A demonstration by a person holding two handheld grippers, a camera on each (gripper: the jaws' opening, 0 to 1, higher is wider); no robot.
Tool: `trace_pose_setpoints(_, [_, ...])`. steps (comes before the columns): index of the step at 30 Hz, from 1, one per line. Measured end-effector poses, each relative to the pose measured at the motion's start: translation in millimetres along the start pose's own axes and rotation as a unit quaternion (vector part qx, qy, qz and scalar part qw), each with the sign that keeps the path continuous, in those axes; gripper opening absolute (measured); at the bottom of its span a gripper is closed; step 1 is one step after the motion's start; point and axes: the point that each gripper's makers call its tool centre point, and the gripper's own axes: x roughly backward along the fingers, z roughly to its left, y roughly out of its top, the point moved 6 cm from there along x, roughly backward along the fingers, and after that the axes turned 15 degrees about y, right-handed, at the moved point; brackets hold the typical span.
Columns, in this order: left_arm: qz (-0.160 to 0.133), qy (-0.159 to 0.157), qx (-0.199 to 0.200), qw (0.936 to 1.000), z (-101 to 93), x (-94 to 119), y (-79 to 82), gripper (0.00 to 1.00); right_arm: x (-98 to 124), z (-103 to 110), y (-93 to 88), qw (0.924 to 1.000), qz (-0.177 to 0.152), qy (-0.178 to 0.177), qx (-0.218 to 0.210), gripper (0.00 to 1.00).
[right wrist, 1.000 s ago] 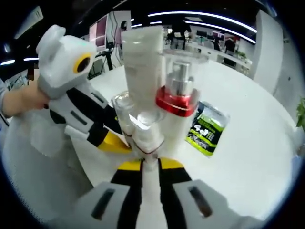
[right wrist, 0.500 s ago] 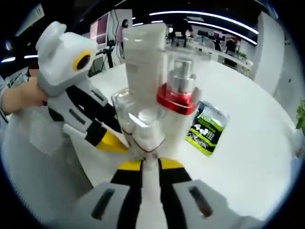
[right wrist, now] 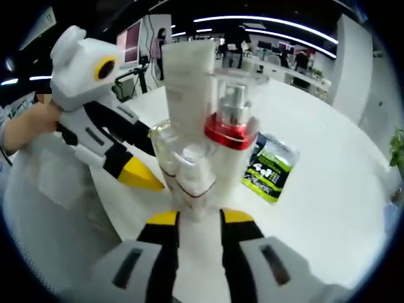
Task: Arrange the skincare products in the storage area until every visible bottle or jar stands upright without overlapping.
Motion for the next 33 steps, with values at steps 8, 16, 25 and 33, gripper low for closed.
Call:
trace_pose_setpoints(8, [-0.012, 0.019, -0.026, 0.9994, 5.1, 13, 2.3, 0.35, 10, 3, 3.9, 0.9998, -0.015, -0.011, -0.001, 0.37])
trace_pose_setpoints(16, [-0.022, 0.042, -0.049, 0.9977, 18.8, 26, 6.4, 0.49, 24, 5, 8.7, 0.9992, -0.033, -0.022, -0.004, 0.47])
trace_pose_setpoints(25, [-0.031, 0.055, -0.052, 0.9967, 28.5, 43, 11.2, 0.56, 41, 7, 22.3, 0.9975, -0.062, -0.034, -0.002, 0.57])
trace_pose_setpoints(33, [-0.031, 0.064, -0.064, 0.9954, 35.7, 58, 13.0, 0.66, 52, 8, 28.2, 0.9967, -0.070, -0.041, 0.002, 0.65])
